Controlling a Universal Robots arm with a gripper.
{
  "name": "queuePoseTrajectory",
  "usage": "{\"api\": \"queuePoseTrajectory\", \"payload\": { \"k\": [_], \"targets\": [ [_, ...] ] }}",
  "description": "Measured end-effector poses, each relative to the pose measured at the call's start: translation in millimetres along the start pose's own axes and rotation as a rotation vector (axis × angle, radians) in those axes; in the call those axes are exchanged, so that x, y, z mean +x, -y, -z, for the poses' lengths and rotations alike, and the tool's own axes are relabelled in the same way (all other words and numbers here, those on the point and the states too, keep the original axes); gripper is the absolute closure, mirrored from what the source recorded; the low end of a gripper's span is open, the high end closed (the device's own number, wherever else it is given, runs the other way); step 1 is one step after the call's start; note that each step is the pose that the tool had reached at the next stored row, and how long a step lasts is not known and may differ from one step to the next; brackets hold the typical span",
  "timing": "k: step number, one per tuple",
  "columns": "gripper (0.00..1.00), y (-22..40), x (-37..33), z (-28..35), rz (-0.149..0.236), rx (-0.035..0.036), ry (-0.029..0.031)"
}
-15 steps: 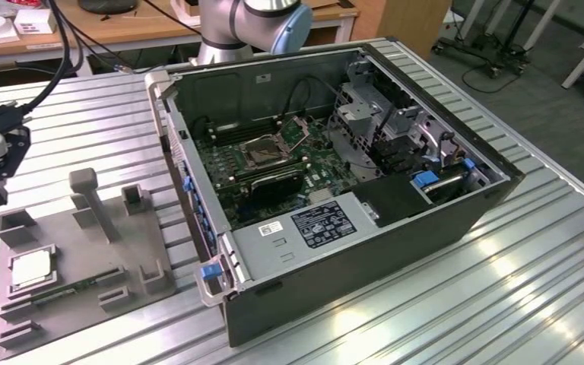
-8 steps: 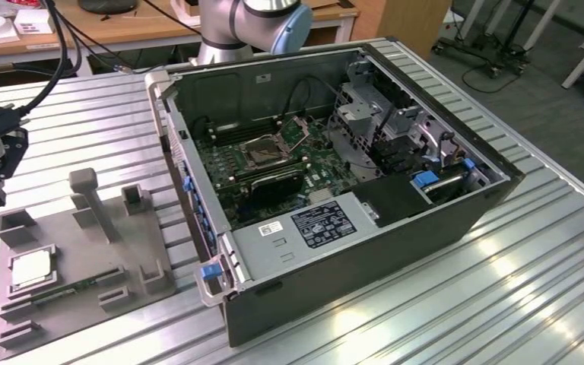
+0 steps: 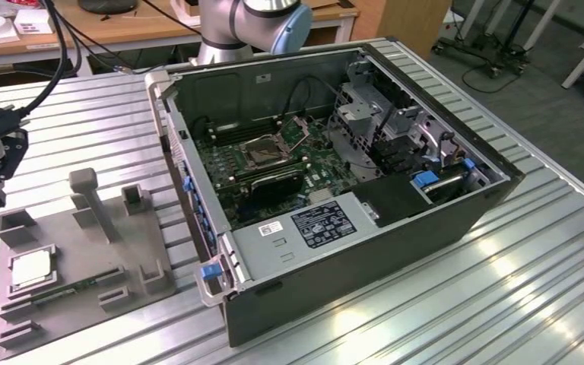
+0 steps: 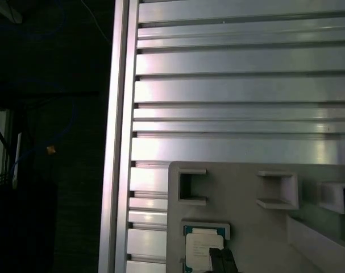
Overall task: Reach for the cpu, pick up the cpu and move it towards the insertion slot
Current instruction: 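Reach for the cpu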
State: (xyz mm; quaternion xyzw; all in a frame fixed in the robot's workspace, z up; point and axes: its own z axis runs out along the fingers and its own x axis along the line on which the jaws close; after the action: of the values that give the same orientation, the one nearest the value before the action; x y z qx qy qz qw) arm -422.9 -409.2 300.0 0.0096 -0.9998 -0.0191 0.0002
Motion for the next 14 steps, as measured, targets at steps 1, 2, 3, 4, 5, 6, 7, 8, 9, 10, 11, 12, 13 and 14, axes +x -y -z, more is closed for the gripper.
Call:
{"api": "queuePoseTrajectory", "payload": {
  "k": [1,2,3,4,5,6,7,8,9,10,11,12,13,14],
  "targets": [
    [0.89,0.0,0.1,-0.2,0.0,0.0,0.0],
    [0.89,0.0,0.2,-0.3,0.0,0.0,0.0001],
    [0.89,0.0,0.3,-0.5,0.0,0.0,0.0001],
    [0.89,0.0,0.4,-0.6,0.0,0.0,0.0],
    [0.89,0.0,0.4,-0.8,0.0,0.0,0.0],
    [0.89,0.0,0.5,-1.2,0.0,-0.0001,0.0001],
    [0.89,0.0,0.5,-1.8,0.0,-0.0002,0.0003],
    [0.89,0.1,0.5,-2.4,0.0,-0.0002,0.0003],
    [0.89,0.1,0.6,-2.9,0.0,0.0,0.0],
    [0.89,0.1,0.7,-3.5,0.0,0.0,0.0],
    [0.89,0.2,0.8,-4.0,0.0,0.0,0.0],
    [0.89,0.2,0.8,-4.5,0.0,0.0,0.0],
    [0.89,0.3,0.9,-5.2,0.0,0.0,0.0],
    [0.89,0.3,0.9,-5.8,0.0,-0.0001,0.0001]
  ]
}}
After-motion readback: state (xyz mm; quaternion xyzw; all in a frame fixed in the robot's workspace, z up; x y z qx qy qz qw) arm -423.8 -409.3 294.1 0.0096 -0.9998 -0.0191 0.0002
